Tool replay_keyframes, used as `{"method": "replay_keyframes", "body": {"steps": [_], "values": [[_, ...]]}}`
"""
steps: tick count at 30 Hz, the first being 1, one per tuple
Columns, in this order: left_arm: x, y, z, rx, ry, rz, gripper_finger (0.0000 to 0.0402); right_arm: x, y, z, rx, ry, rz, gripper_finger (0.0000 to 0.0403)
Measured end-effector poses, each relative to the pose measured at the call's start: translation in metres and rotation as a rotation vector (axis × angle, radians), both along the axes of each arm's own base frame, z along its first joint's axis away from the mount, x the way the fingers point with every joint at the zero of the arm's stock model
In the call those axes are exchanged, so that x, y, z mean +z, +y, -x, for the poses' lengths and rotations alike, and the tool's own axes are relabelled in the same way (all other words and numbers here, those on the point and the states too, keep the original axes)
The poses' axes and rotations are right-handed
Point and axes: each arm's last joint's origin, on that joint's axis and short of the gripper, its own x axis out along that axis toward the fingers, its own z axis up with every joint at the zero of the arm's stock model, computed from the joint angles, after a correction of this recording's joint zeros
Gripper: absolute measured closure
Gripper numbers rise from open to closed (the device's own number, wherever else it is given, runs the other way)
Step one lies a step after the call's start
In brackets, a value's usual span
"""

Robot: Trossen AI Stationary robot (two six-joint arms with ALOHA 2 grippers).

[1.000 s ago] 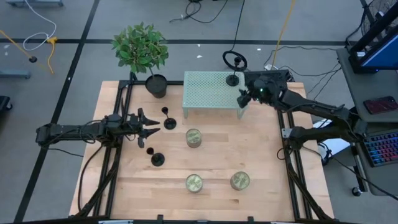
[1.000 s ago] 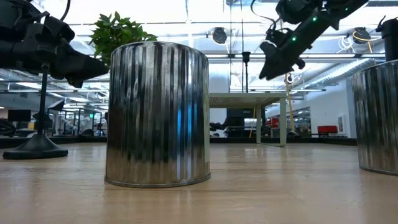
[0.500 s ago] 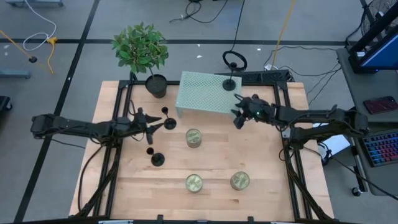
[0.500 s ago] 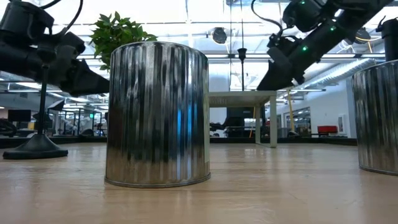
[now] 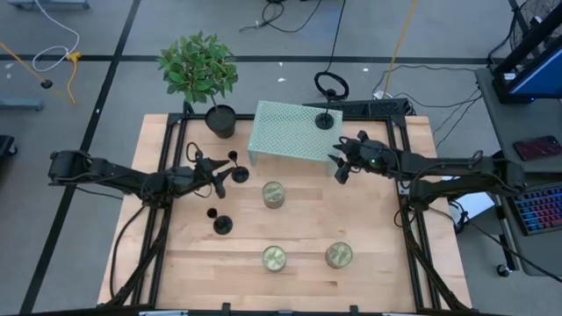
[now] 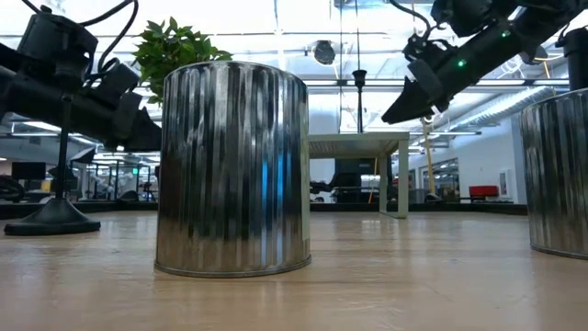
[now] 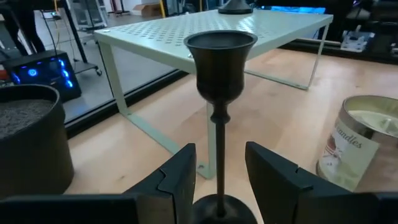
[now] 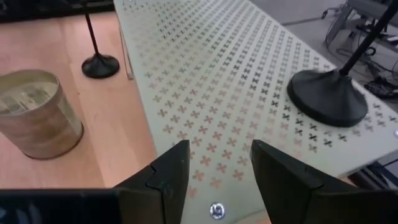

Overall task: Pick & Place candle stick holders
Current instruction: Put the top black candle holder on the shelf

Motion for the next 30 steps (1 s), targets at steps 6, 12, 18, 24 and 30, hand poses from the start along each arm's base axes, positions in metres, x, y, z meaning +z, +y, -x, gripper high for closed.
{"method": "replay_keyframes", "body": {"steps": [6, 12, 18, 24, 30], "values": [[-0.001, -0.001, -0.009, -0.048, 0.000, 0.028, 0.0257, 0.004, 0.000, 0.002, 0.009, -0.011, 0.022, 0.0238], [-0.001, 0.006, -0.024, 0.063, 0.045, 0.023, 0.0257, 0.002, 0.000, 0.002, 0.007, -0.015, 0.021, 0.0238], [-0.006, 0.014, -0.032, 0.105, 0.063, 0.078, 0.0267, -0.012, 0.001, 0.006, 0.007, 0.027, 0.010, 0.0238], [-0.002, 0.014, -0.035, 0.080, 0.026, 0.085, 0.0367, -0.025, 0.003, 0.010, 0.003, 0.053, 0.003, 0.0238], [0.004, 0.011, -0.036, 0.065, -0.045, 0.102, 0.0379, -0.034, 0.003, 0.014, -0.002, 0.044, -0.003, 0.0238]]}}
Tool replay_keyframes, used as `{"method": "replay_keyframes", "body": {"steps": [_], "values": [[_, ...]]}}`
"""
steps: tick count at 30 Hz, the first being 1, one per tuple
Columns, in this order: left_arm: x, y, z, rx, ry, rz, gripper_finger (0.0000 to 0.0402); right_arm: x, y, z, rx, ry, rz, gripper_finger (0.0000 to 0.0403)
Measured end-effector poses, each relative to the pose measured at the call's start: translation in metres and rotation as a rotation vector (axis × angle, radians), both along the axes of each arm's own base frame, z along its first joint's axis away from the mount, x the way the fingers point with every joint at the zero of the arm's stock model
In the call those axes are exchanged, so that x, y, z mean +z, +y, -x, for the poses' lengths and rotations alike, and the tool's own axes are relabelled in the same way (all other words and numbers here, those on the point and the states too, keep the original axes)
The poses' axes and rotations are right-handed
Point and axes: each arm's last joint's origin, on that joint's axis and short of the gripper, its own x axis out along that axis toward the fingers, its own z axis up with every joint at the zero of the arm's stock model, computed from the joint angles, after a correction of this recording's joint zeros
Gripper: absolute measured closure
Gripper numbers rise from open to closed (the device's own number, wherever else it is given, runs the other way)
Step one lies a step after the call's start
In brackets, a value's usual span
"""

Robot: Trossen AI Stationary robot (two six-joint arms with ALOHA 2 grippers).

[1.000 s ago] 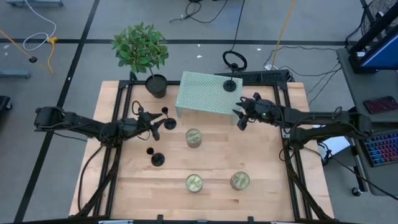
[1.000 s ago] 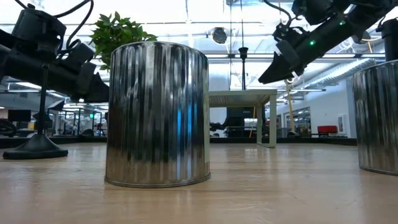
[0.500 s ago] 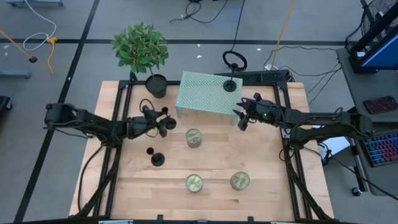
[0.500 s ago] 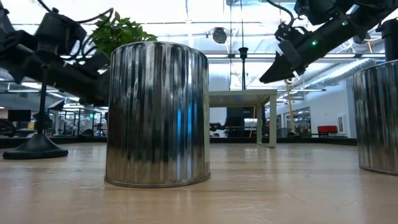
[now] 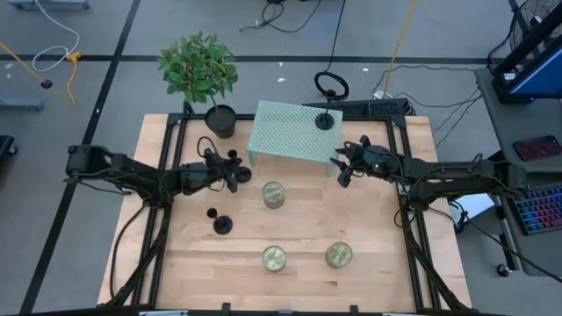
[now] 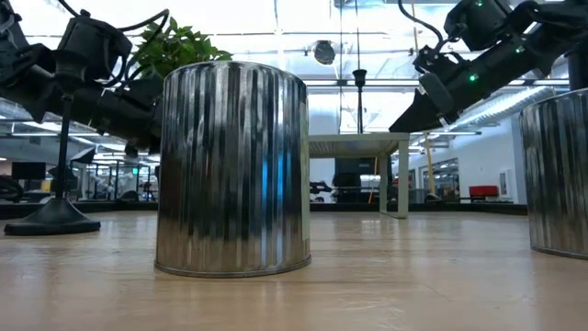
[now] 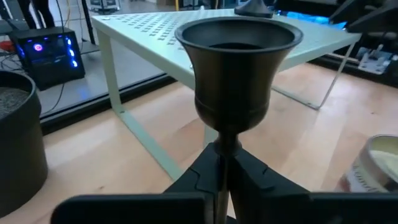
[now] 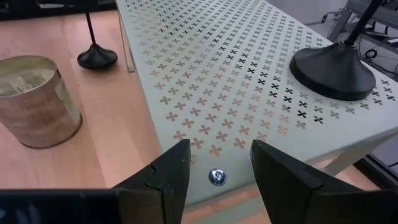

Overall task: Pick & Place candle stick holders
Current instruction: Put the top black candle holder on the shelf

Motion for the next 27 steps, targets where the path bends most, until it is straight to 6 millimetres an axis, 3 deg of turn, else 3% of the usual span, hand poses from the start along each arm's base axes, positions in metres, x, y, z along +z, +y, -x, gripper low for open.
{"method": "replay_keyframes", "body": {"steps": [14, 18, 23, 27], "values": [[0.027, -0.023, 0.006, -0.128, -0.090, -0.018, 0.0389, 0.018, 0.004, 0.016, 0.022, -0.124, 0.072, 0.0238], [0.059, -0.035, -0.008, -0.190, -0.066, -0.055, 0.0389, 0.021, 0.005, 0.017, 0.022, -0.139, 0.073, 0.0238], [0.114, -0.051, -0.034, -0.312, 0.051, -0.187, 0.0389, 0.018, 0.005, 0.018, 0.021, -0.114, 0.062, 0.0238], [0.150, -0.047, -0.056, -0.359, 0.096, -0.264, 0.0389, 0.012, 0.005, 0.019, 0.023, -0.104, 0.057, 0.0238]]}}
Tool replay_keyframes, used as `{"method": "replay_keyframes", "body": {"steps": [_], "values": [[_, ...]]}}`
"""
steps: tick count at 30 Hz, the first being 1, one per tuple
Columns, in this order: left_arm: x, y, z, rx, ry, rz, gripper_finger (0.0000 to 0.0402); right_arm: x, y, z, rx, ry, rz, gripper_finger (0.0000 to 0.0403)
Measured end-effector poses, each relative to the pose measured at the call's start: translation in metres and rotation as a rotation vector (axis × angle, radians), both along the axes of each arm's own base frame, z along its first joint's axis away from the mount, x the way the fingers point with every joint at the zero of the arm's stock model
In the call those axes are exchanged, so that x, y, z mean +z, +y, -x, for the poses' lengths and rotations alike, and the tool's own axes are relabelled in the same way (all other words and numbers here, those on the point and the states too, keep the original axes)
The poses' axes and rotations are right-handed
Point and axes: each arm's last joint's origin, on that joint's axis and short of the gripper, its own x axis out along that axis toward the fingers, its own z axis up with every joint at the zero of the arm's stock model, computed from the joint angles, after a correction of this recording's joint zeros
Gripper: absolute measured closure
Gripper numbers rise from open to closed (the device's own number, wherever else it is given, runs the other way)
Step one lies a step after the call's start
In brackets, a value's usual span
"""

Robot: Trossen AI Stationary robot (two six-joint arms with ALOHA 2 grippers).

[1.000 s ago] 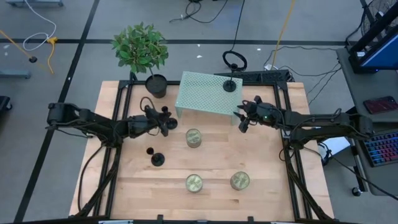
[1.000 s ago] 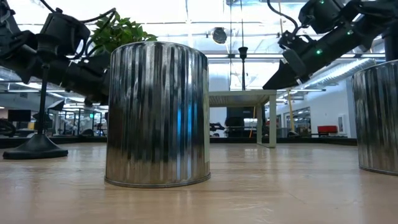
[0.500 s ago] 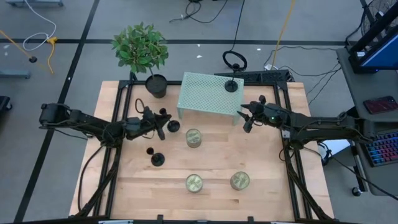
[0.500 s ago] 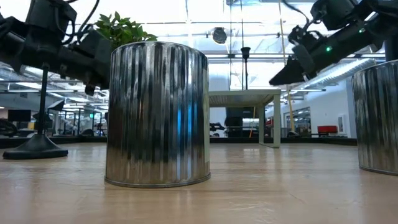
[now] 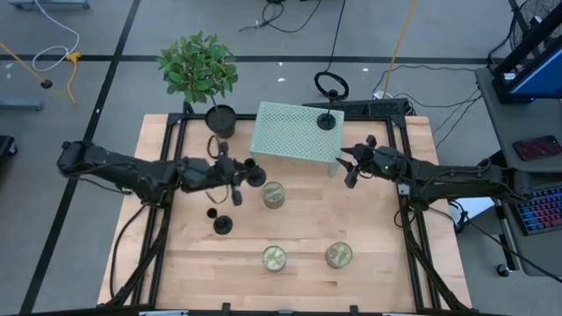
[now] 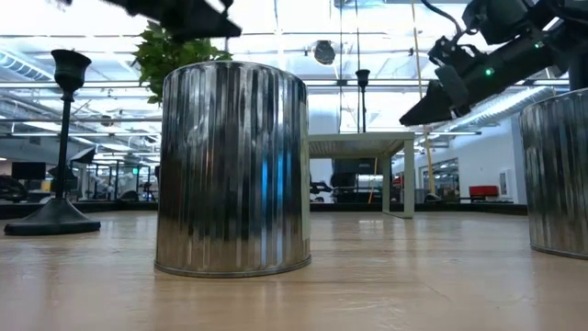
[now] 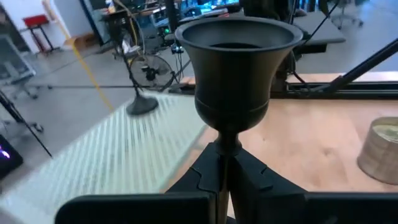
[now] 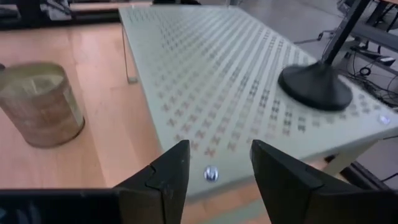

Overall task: Pick & Place candle stick holders
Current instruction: Put the top black candle holder on the shelf

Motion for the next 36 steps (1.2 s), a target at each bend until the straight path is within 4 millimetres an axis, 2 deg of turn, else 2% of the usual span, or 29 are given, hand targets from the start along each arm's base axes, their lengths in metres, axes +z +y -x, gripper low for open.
{"method": "replay_keyframes", "body": {"steps": [5, 11, 15, 21, 25, 30, 36], "values": [[0.022, 0.025, -0.038, -0.043, 0.047, -0.014, 0.0389, -0.015, 0.001, 0.004, -0.012, -0.004, -0.031, 0.0238], [0.035, 0.073, -0.086, -0.109, 0.056, 0.039, 0.0389, -0.032, 0.005, 0.009, 0.082, -0.150, 0.027, 0.0238], [0.048, 0.109, -0.110, -0.052, 0.042, 0.018, 0.0389, -0.041, 0.008, 0.018, 0.118, -0.253, 0.128, 0.0238], [0.037, 0.162, -0.139, 0.016, 0.054, 0.072, 0.0389, -0.031, 0.009, 0.023, 0.113, -0.429, 0.207, 0.0238], [0.020, 0.190, -0.151, 0.055, 0.083, 0.105, 0.0389, -0.030, 0.009, 0.023, 0.113, -0.436, 0.205, 0.0238], [0.012, 0.218, -0.152, 0.114, 0.061, 0.137, 0.0389, -0.030, 0.009, 0.023, 0.113, -0.434, 0.207, 0.0238], [0.003, 0.232, -0.149, 0.102, 0.067, 0.174, 0.0389, -0.030, 0.009, 0.023, 0.113, -0.438, 0.209, 0.0238]]}}
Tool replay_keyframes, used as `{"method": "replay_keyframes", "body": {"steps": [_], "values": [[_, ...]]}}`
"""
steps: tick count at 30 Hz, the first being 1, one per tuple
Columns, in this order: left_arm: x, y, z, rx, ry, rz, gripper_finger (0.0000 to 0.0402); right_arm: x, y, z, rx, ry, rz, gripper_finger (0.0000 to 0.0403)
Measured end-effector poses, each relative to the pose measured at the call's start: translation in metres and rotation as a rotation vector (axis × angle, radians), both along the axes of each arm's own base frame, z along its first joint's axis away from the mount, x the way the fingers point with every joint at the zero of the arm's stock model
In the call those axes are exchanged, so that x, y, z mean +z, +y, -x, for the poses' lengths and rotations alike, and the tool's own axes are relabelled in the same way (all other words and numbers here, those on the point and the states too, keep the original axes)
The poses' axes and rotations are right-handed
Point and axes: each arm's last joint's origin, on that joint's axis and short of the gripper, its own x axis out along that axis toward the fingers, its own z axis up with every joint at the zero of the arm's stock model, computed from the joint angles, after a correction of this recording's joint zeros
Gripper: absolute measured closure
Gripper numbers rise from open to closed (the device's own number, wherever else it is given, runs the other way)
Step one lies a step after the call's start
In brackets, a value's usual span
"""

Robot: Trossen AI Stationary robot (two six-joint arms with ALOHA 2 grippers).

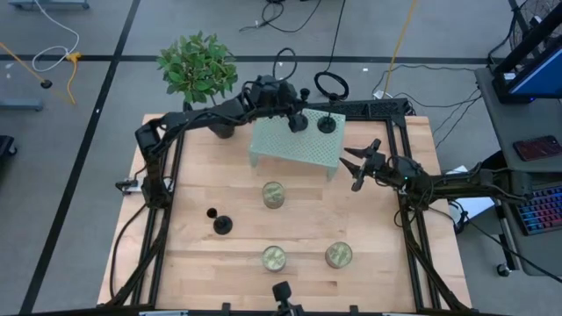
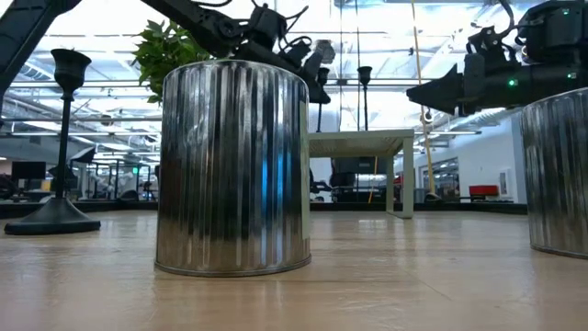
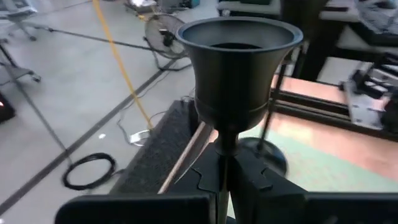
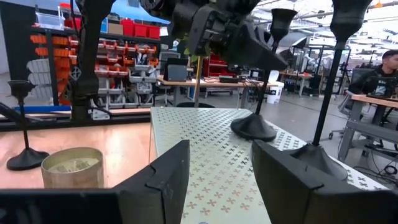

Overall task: Pick & Place candle stick holders
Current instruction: Put the top black candle holder on the shelf, then put the black candle holder on the shelf

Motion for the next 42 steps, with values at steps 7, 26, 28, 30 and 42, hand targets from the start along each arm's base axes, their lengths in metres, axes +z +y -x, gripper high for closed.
{"method": "replay_keyframes", "body": {"steps": [7, 26, 28, 30, 42], "values": [[-0.007, 0.003, -0.004, -0.003, -0.009, -0.001, 0.0378, 0.000, 0.000, 0.000, 0.000, 0.001, 0.000, 0.0238], [-0.008, 0.003, -0.004, -0.005, 0.013, -0.029, 0.0313, -0.001, 0.000, 0.000, 0.001, 0.008, -0.002, 0.0238], [-0.008, 0.003, -0.003, -0.001, 0.016, -0.014, 0.0296, -0.001, 0.000, 0.000, 0.001, 0.008, -0.002, 0.0238], [-0.008, 0.002, -0.001, 0.001, 0.039, -0.002, 0.0280, -0.001, 0.000, 0.000, 0.001, 0.008, -0.002, 0.0238], [0.039, -0.026, 0.036, -0.010, 0.167, -0.052, 0.0219, -0.001, 0.000, 0.000, 0.002, 0.008, -0.004, 0.0238]]}}
